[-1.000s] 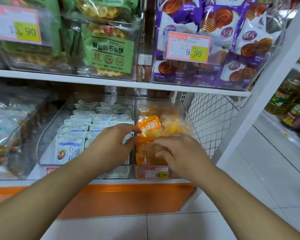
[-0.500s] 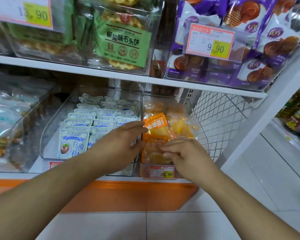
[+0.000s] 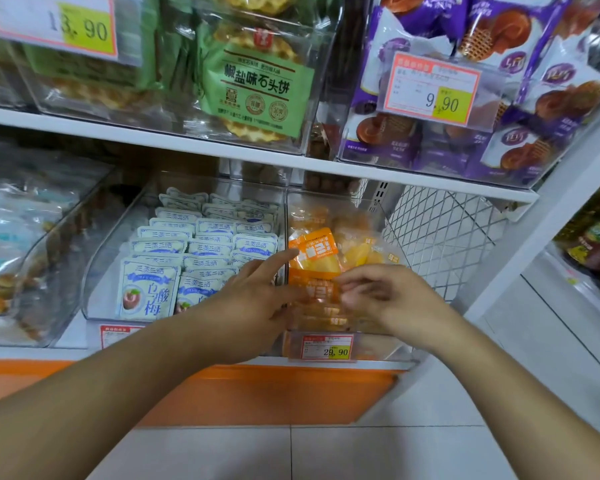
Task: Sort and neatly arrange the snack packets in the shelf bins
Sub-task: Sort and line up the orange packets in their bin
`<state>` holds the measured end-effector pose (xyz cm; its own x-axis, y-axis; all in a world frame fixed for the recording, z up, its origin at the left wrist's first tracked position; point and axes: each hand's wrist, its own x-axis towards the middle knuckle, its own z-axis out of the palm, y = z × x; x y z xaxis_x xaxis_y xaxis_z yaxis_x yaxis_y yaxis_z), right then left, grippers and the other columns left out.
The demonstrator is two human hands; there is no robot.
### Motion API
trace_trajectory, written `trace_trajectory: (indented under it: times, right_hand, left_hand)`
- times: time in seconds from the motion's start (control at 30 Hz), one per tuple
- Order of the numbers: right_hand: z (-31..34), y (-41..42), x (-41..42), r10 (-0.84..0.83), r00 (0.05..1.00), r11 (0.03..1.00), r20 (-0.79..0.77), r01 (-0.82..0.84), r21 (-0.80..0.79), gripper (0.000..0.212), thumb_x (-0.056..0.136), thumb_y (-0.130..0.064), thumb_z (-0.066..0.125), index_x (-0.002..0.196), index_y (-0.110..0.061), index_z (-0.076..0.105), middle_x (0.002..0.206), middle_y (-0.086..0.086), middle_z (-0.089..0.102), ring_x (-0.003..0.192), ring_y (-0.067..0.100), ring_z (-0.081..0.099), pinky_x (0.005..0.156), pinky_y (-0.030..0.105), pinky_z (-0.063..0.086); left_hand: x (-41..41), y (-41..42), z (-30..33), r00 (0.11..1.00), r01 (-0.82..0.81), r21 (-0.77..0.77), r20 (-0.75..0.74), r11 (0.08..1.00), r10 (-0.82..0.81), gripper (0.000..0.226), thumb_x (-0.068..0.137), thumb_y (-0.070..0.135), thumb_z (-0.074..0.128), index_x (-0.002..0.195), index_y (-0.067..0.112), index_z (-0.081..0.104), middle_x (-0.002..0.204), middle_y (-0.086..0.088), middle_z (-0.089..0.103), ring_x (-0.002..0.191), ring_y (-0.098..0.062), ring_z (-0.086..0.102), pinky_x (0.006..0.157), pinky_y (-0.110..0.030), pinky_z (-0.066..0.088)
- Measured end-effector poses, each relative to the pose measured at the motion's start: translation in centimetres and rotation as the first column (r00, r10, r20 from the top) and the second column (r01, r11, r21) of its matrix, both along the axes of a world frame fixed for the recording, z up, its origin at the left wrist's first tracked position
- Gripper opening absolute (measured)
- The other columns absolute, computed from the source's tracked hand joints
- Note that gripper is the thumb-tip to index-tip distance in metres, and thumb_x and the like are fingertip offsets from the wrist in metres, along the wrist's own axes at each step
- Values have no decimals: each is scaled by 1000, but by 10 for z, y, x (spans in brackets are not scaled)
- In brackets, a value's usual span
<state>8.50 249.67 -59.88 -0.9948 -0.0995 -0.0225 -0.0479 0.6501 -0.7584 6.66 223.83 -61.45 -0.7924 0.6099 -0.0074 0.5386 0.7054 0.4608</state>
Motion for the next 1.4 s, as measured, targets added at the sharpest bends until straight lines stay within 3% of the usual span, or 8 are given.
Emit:
trace_trajectory:
  times: [0.27,0.4,0.63,0.9,0.97,1.1,1.23,1.4]
  right_hand:
    - [-6,-17,-37,-44,998,967,-42,53,250,38,89,-28,82,125,-38,72,107,-22,68,101,-4,62,89,17,50]
    - [-10,-31,-43,7,999,930,-50,12,367,13,85,-30,85,93,-37,78,91,-14,72,90,8,66,80,35,59]
    - [16,-9,-27,-227,962,971,-150,212,-106,18,94,-12,76,83,-26,71,83,-6,74,69,13,75,66,40,63]
    - [29,6,13,-285,958,719,-16,203,-665,24,95,10,64,114,-5,64,99,13,79,89,29,77,75,37,64]
    - [27,-2,17,-222,974,670,40,182,-720,30,93,10,66,118,-7,67,101,15,79,95,32,77,81,44,63]
    - [26,-11,18,-157,988,835,-3,132,-535,40,89,2,76,124,-18,71,96,5,81,96,22,78,89,43,58]
    - [34,1,16,-248,967,863,-50,197,-465,20,93,-7,76,107,-21,75,93,21,75,96,15,76,96,39,56]
    - [28,8,15,-308,949,886,-72,258,-385,12,94,-9,74,99,-19,75,88,10,77,88,22,74,85,37,58]
  left_hand:
    - [4,-3,8,998,24,56,52,998,-27,28,103,45,51,126,54,63,162,33,-5,151,-9,1,121,-47,26]
    - [4,-1,7,998,22,57,51,998,-25,27,103,45,51,125,51,65,162,32,-4,150,-7,2,121,-42,27]
    - [3,3,6,1000,-21,53,23,998,20,35,101,39,56,136,43,57,161,27,5,150,-11,9,120,-42,30]
    - [9,23,26,927,-374,494,170,785,334,35,88,44,75,116,40,55,115,26,60,108,9,54,83,-12,41]
    - [11,25,34,934,-355,624,267,696,237,15,90,33,75,101,29,66,103,13,74,101,-3,68,86,-26,53]
    - [15,23,50,941,-337,772,294,538,168,3,94,12,70,93,13,68,84,-5,78,84,-23,76,78,-36,63]
    - [6,12,48,936,-278,633,10,723,351,17,93,22,72,98,38,73,84,18,74,81,-3,70,75,-28,56]
    - [7,13,28,945,-156,300,-232,941,231,16,98,32,64,106,39,75,89,15,75,83,-5,67,72,-31,55]
